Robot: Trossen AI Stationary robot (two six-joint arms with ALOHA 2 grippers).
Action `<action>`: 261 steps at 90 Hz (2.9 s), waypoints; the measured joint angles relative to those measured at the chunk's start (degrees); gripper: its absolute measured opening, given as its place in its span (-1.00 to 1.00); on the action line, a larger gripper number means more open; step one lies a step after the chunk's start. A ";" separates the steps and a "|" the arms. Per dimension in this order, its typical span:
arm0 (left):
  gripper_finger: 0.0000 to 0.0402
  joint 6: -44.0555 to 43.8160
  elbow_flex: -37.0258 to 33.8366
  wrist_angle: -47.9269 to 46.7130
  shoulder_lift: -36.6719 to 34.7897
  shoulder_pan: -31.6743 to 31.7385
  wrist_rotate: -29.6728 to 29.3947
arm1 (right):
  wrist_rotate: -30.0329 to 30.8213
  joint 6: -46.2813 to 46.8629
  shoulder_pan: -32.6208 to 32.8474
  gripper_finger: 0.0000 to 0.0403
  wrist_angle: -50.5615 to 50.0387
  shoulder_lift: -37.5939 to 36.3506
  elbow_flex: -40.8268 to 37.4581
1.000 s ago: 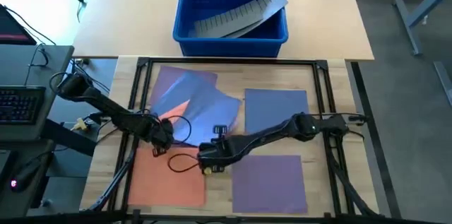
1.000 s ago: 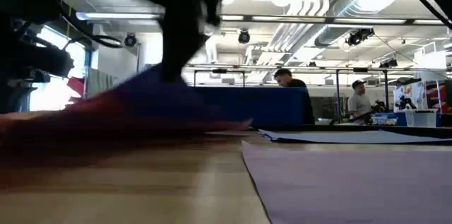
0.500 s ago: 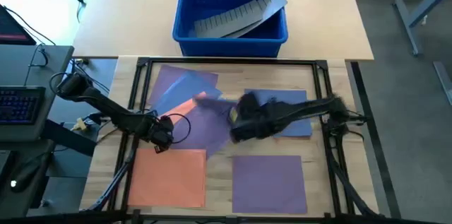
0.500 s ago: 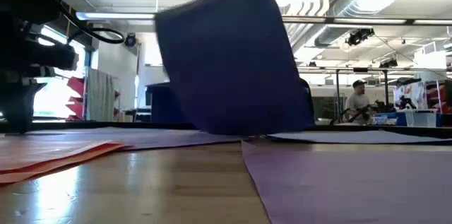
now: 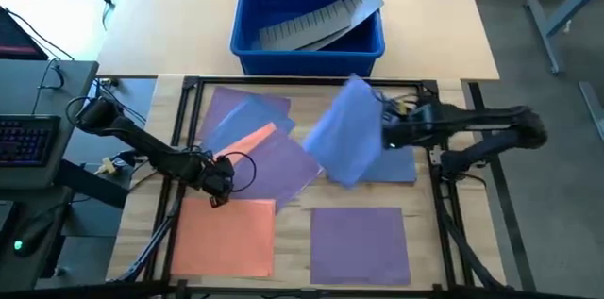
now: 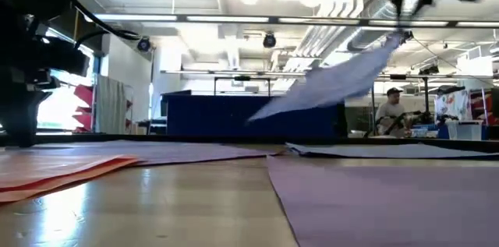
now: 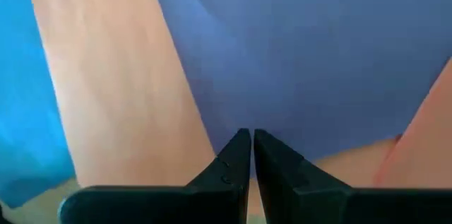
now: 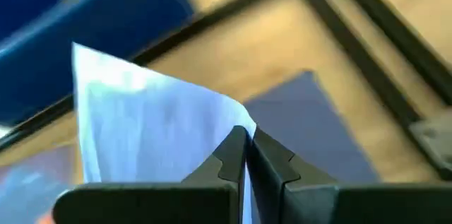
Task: Organize paper
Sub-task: Stack the blue paper on top of the blue paper
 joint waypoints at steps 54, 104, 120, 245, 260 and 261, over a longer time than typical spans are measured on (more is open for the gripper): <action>-1.00 3.03 14.45 16.83 -0.32 9.99 -3.84 | -4.09 -0.52 -1.71 -1.00 9.69 -10.38 -16.83; -1.00 26.22 29.20 49.27 34.80 30.58 17.64 | -19.13 -46.89 -8.28 -0.97 22.60 -9.86 -16.78; -1.00 28.61 35.88 46.57 40.50 32.45 17.30 | -29.33 -72.01 -24.55 -0.68 25.77 -7.90 -18.51; -1.00 22.55 38.68 33.05 43.67 38.95 20.38 | -53.53 -125.50 -59.38 0.22 53.32 40.14 1.30; -1.00 22.51 38.68 32.33 43.62 38.80 20.69 | -44.70 -127.62 -55.78 0.18 53.49 40.64 0.21; -1.00 22.51 38.68 32.32 43.62 38.80 20.68 | -43.97 -127.69 -55.48 0.17 53.52 40.64 0.13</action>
